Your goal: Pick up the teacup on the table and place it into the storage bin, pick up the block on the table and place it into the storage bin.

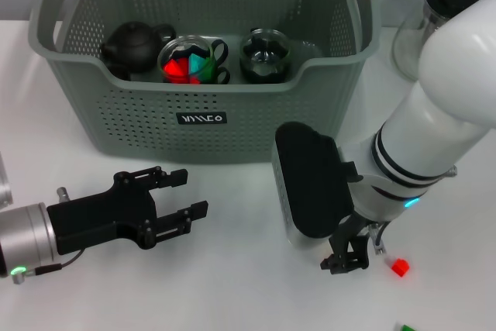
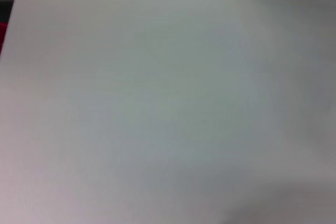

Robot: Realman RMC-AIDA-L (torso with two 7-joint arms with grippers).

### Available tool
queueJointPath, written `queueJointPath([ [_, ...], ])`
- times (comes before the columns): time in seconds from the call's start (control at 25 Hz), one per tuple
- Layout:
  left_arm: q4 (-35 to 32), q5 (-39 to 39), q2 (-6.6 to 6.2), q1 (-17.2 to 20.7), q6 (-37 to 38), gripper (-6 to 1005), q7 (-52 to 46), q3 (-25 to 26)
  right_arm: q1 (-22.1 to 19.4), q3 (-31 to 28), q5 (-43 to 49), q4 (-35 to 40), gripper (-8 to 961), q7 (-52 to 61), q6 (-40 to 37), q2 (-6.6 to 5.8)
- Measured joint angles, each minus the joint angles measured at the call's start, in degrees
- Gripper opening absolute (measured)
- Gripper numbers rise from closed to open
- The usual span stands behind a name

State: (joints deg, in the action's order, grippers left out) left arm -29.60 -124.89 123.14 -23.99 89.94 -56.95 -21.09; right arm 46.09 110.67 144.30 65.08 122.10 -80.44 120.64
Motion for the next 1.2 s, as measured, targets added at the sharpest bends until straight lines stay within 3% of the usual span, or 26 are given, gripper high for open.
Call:
queueJointPath([
  [0.16, 0.01, 0.00, -0.01, 0.04, 0.05, 629, 0.00, 0.01, -1.75, -4.58, -0.07, 4.40, 440, 0.51, -0.68, -0.21],
  [0.32, -0.08, -0.01, -0.01, 0.15, 0.12, 628, 0.00, 0.00, -6.16, -15.22, -3.00, 12.33, 448, -1.96, -2.29, -0.32],
  [0.44, -0.12, -0.01, -0.01, 0.11, 0.04, 629, 0.00, 0.00, -9.20, -24.32, -11.19, 16.18, 454, -6.76, -5.86, -0.45],
  [0.6, -0.14, -0.01, -0.16, -0.27, -0.08, 630, 0.00, 0.00, -10.79, -38.32, -24.40, 16.00, 462, -13.99, -13.81, -0.48],
  [0.84, -0.18, 0.00, -0.29, -0.62, -0.27, 629, 0.00, 0.00, -11.83, -55.19, -42.66, 8.70, 473, -23.98, -21.18, -0.50],
  [1.04, -0.19, 0.00, -0.38, -1.16, -0.37, 629, 0.00, 0.00, -11.77, -60.35, -56.78, 1.79, 483, -29.65, -18.60, -0.41],
  [1.2, -0.30, 0.00, -0.44, -1.58, -0.15, 630, -0.17, -0.19, -7.75, -60.12, -57.01, 3.04, 491, -23.20, -8.73, -0.99],
])
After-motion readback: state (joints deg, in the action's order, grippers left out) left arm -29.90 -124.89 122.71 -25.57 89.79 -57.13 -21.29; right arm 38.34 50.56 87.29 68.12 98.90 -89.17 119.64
